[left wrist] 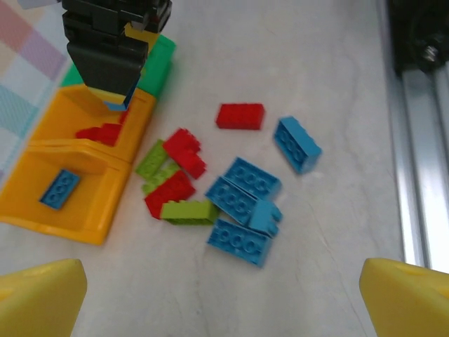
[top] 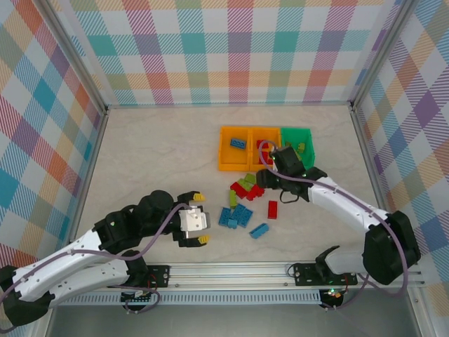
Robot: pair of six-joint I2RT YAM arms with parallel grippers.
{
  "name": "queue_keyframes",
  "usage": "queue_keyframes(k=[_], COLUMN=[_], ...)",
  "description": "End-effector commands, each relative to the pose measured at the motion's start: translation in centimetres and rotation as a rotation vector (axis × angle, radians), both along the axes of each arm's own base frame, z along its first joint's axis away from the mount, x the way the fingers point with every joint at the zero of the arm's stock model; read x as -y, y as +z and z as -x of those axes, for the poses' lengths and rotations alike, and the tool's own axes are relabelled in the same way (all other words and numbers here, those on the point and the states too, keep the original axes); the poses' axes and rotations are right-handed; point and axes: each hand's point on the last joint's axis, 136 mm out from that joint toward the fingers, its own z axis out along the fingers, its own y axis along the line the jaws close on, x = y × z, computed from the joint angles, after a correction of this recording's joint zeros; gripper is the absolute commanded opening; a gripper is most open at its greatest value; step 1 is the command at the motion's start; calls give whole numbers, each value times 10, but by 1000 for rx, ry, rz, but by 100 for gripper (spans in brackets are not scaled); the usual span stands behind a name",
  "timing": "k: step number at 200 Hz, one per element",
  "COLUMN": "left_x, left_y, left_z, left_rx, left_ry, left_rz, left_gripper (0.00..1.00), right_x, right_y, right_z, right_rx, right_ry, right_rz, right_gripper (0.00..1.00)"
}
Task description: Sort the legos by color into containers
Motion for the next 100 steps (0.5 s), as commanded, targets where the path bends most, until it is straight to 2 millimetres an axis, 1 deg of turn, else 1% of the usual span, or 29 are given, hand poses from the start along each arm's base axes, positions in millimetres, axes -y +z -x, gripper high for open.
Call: queue_keyframes(k=[1,22,38,42,45,54,61,83,91,100], left_x=[-4,-6,-6,-6,-6,-7,-8,-11,-12,-12], left_y=[29,26,20,19,18,19,20,23,23,23], left_z=[-22,-28,-31,-32,-33,-35,-37,-39,-40,-40], left_rx=[54,54,45,42,42,43,44,55,56,59], left_ry=[133,165,178,181,188,203,213,231,234,236], left_rz=[131,125,105,101,97,94,93,101,105,107], left_gripper=[100,100,100,100,100,100,100,100,100,100], right_x=[-36,-60,-73,-75,-78,-82,-84,-89,-90,-91], right_y=[29,31,28,23,27,20,12,-9,-15,-22], right_z=[-32,-66,-90,-95,-100,-111,-120,-135,-138,-139], right_rx=[87,128,151,147,157,155,145,121,109,89], right_ry=[62,88,102,106,107,105,99,100,99,102], right_rz=[-67,-55,-25,-12,-9,17,43,94,101,106], right_gripper=[52,52,52,53,53,54,54,55,57,62])
